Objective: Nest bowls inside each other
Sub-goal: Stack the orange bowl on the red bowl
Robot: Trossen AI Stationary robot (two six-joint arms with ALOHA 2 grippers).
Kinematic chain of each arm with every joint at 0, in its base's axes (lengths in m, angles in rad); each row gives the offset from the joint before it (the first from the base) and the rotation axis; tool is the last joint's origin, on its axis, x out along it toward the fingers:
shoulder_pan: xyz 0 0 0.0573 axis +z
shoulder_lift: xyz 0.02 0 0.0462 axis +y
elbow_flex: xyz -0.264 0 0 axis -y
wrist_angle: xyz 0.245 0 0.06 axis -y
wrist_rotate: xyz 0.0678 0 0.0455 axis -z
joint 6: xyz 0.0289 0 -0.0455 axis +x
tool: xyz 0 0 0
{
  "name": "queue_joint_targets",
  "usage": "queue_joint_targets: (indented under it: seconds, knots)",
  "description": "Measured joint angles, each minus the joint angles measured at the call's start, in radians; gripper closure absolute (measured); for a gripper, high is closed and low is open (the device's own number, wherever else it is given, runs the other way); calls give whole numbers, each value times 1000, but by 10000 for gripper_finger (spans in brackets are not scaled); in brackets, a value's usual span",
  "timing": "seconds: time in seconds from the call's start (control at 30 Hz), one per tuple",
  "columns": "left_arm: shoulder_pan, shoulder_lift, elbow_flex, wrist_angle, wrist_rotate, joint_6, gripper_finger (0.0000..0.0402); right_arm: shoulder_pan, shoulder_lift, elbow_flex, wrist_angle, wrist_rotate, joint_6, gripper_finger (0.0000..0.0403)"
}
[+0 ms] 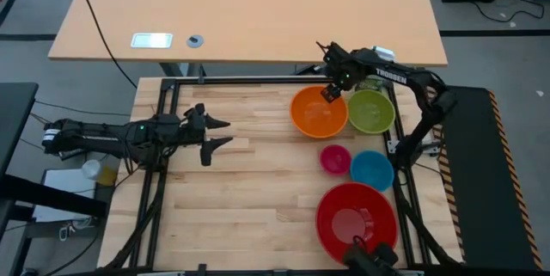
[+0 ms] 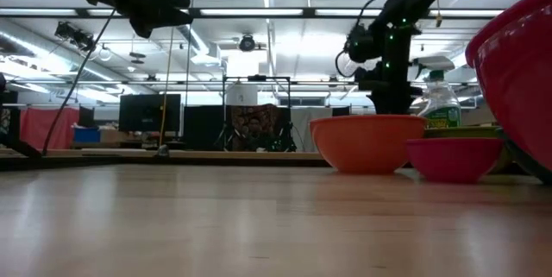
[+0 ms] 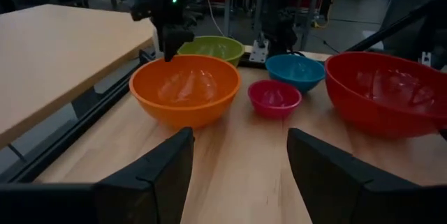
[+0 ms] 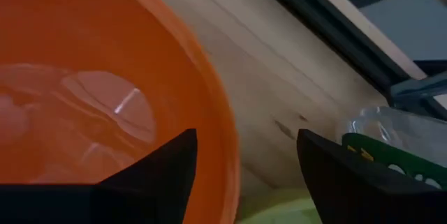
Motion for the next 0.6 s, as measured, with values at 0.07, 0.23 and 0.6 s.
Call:
queue_joint_targets:
  seconds: [0.07, 0.23, 0.6]
  knots:
    - [-3, 0, 0, 1, 0, -6, 168, -1, 25, 0, -3, 9, 0, 148]
    - [-3, 0, 0, 0, 1, -8, 168, 18, 90, 0, -1, 50, -23, 169]
    - [-3, 0, 0, 6, 1, -8, 169, 37, 97, 1, -19, 49, -36, 327]
